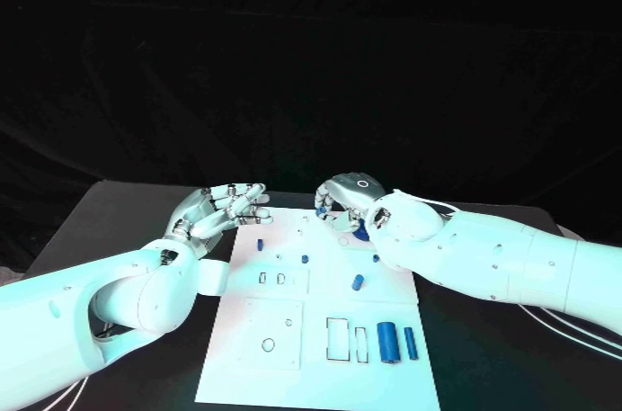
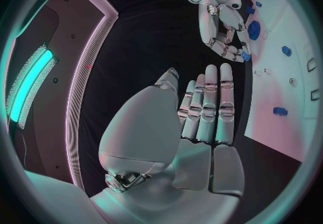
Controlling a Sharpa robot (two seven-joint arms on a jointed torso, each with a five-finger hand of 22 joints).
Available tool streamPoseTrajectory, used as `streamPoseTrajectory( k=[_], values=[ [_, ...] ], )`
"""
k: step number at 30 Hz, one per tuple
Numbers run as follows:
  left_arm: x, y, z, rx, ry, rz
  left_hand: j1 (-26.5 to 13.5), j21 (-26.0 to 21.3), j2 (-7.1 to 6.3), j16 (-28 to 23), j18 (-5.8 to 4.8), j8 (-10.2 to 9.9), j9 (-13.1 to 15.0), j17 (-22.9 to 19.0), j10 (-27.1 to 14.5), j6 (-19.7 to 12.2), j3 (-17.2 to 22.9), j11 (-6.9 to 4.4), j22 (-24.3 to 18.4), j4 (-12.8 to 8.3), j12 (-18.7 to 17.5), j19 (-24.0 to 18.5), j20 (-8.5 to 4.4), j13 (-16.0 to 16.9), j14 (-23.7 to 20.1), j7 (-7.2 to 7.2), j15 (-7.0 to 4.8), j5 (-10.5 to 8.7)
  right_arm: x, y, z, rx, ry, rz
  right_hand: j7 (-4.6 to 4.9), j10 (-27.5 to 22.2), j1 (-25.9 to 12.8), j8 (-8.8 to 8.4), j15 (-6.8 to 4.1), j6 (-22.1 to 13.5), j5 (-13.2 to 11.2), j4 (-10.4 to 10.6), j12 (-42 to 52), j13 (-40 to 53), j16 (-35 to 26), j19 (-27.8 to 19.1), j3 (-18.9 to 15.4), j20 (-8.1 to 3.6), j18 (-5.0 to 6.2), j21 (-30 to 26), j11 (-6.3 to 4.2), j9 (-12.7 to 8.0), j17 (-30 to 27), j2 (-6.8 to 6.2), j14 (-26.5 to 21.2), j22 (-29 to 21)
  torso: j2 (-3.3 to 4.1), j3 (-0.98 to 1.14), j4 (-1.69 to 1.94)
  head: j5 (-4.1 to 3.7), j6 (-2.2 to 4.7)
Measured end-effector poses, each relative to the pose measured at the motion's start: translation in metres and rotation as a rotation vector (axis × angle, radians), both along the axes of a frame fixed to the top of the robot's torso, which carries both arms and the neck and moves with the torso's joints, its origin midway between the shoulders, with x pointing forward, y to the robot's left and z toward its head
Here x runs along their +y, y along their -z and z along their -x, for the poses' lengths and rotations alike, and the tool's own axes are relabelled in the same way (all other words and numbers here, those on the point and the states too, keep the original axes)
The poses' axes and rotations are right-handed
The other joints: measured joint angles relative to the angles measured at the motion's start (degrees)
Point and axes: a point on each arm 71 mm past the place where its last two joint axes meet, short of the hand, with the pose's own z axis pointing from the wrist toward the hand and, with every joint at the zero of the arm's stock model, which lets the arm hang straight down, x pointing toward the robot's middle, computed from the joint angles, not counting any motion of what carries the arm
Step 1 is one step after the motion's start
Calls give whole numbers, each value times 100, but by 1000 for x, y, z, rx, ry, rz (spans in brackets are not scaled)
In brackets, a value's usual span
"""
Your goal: Assemble the parts on the task board
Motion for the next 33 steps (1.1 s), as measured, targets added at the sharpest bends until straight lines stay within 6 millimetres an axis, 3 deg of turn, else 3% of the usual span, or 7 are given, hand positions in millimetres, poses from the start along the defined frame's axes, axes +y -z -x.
streamPoseTrajectory(
  k=[7,17,33],
  values=[
    [-2,0,0,1,5,2,0,0,0,0,0,0,0,0,0,0,0,0,0,0,-4,0,0,0,0,0,0,0,14,-1,-2,-19,-11,-21,-9,0,0,0,0,-9,-3,11,-1,5,2,9,11,-10,1,23,1,0,1,-1,0,0,23,-2,32,-8,7],
    [-2,-3,-1,-4,8,2,0,0,0,0,0,0,0,4,0,0,16,0,0,16,-4,0,0,0,0,0,0,0,20,3,-7,-21,-4,-22,-19,5,1,0,0,-21,25,11,-1,16,0,9,10,-9,1,23,6,0,1,-2,0,-1,54,-23,68,-20,9],
    [-2,-4,-1,-5,7,1,0,0,0,0,0,0,1,8,0,0,16,0,0,16,-4,0,0,0,0,0,0,0,18,9,-10,7,0,-4,-8,6,-63,5,1,-54,25,35,0,36,21,9,-15,-9,2,23,7,0,28,-16,0,-2,68,-26,72,-3,-1]
  ],
)
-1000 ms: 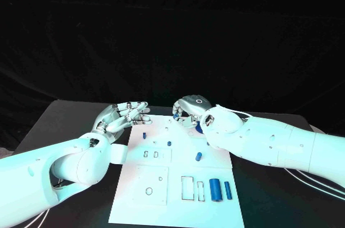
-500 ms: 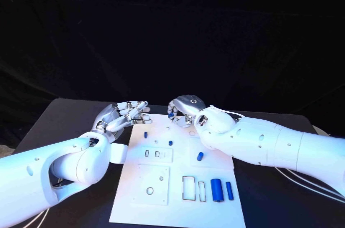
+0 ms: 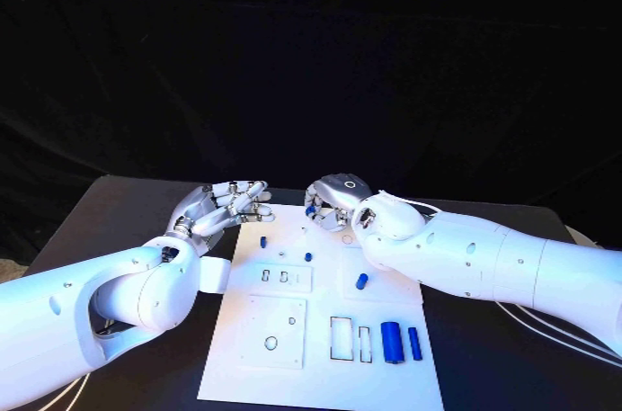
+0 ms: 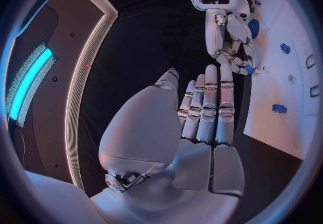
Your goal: Assemble the parts on the task board
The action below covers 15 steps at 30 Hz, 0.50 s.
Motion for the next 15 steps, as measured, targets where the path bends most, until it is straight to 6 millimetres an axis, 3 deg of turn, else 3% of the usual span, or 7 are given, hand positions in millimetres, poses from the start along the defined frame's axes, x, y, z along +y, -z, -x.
streamPoseTrajectory(
  k=[15],
  values=[
    [0,0,0,0,-1,0,0,0,0,0,0,0,-5,4,0,0,0,0,0,0,0,0,0,0,0,0,0,0,2,1,-3,5,0,1,3,1,-8,0,0,-42,-1,0,-23,-5,0,0,0,0,0,0,1,0,-24,6,0,4,13,-3,8,15,-12]
  ],
)
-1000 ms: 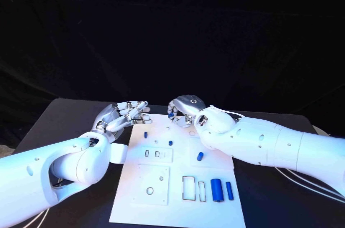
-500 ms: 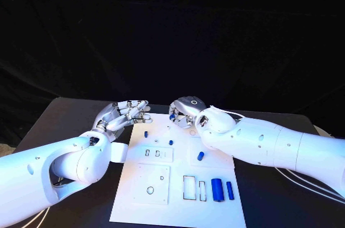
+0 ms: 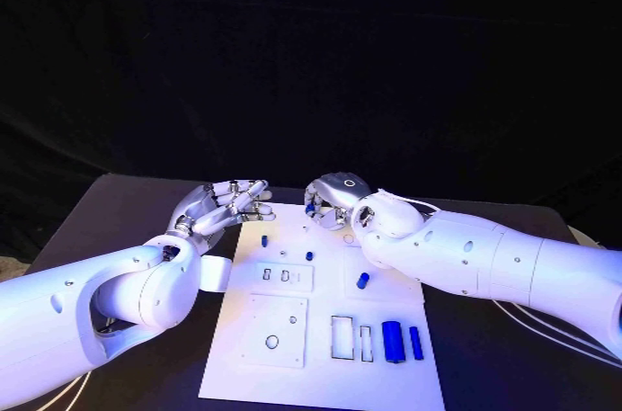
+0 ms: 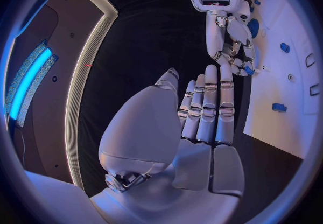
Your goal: Assemble the parts on the task board
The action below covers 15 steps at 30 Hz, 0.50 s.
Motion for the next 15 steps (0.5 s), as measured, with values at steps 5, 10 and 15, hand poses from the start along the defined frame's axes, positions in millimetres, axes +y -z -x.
streamPoseTrajectory(
  k=[5,10,15],
  values=[
    [0,0,0,0,-1,-1,0,0,0,0,0,0,0,0,0,0,0,0,0,0,0,0,0,0,0,0,0,0,1,0,0,0,-1,-1,2,-21,-15,0,0,5,0,0,0,1,0,0,0,0,0,0,21,0,-8,-15,0,-1,2,-1,0,8,-4],
    [1,0,-1,0,-2,-1,0,0,0,0,0,0,0,0,0,0,0,0,0,0,0,0,0,0,0,0,0,0,0,0,0,1,-1,-1,5,-21,-15,0,0,9,-1,0,0,0,0,0,0,0,0,0,21,0,-8,-15,0,-1,4,0,-1,9,-6],
    [1,0,-1,0,-2,-1,0,0,0,0,0,0,1,-1,0,0,0,0,0,0,0,0,0,0,0,0,0,0,-1,0,1,-1,-1,-4,5,-21,-16,0,0,10,-2,0,0,1,0,0,0,0,0,0,21,0,-8,-16,0,-1,8,2,-4,15,-2]
  ],
)
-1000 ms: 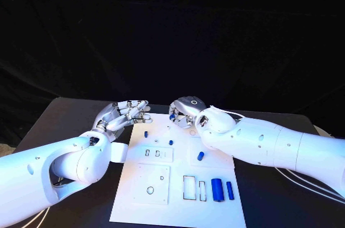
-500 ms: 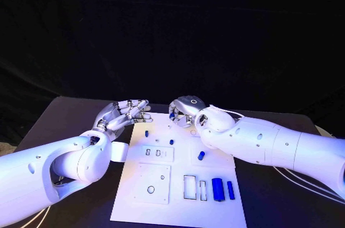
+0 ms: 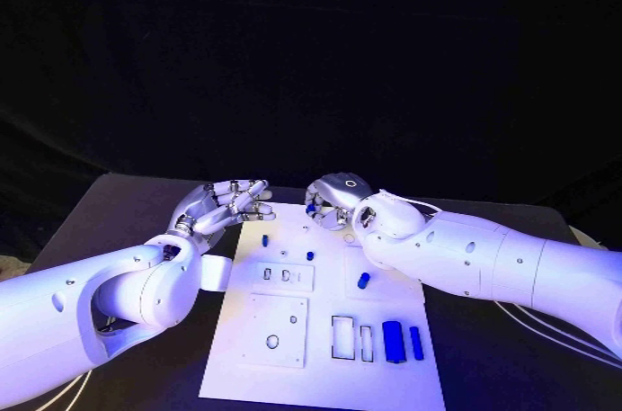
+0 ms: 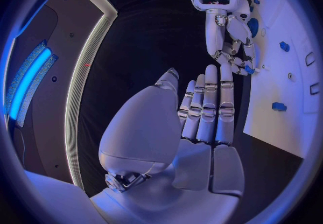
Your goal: Assemble the parts on the task board
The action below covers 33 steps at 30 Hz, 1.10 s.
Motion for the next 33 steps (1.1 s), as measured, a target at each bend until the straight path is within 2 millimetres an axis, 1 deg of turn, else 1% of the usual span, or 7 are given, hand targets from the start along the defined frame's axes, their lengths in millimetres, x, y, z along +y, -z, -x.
streamPoseTrajectory(
  k=[6,14,18,26,33],
  values=[
    [1,0,0,0,-1,-1,0,0,0,0,0,0,0,5,0,0,0,0,0,0,0,0,0,0,0,0,0,0,-3,0,1,-4,2,-5,0,0,-15,0,0,1,-3,0,0,0,0,0,0,0,0,0,0,0,0,-15,0,-1,3,2,1,2,9],
    [1,0,-1,0,-3,-1,0,0,0,0,0,0,0,4,0,0,0,0,0,0,0,0,0,0,0,0,0,0,-1,1,3,-7,-2,-11,-2,0,-22,0,0,2,-4,0,0,0,0,0,0,0,0,0,0,1,0,-22,0,-1,10,4,-1,16,7],
    [1,0,-1,0,-3,-1,0,0,0,0,0,0,0,4,0,0,0,0,0,0,0,0,0,0,0,0,0,0,-1,1,2,-8,-1,-11,-3,0,-22,0,0,2,-4,0,1,1,0,0,0,0,0,0,0,2,0,-23,0,-1,11,4,3,9,7],
    [0,0,-2,1,-3,-2,0,0,0,0,0,0,1,14,0,0,0,0,0,0,0,0,0,0,0,0,0,0,-2,1,1,-10,4,-10,-5,0,-60,1,0,2,-4,0,1,2,0,0,0,0,0,0,0,5,0,-60,0,-2,13,-6,8,4,3],
    [1,1,-2,1,-5,-3,0,0,0,0,0,0,1,14,0,0,0,0,0,0,0,0,0,0,0,0,0,0,-2,0,2,-9,3,-11,-12,0,-67,1,0,-3,-4,15,1,6,0,0,-15,0,0,0,0,6,9,-68,0,-2,16,-6,8,4,-7]
  ],
)
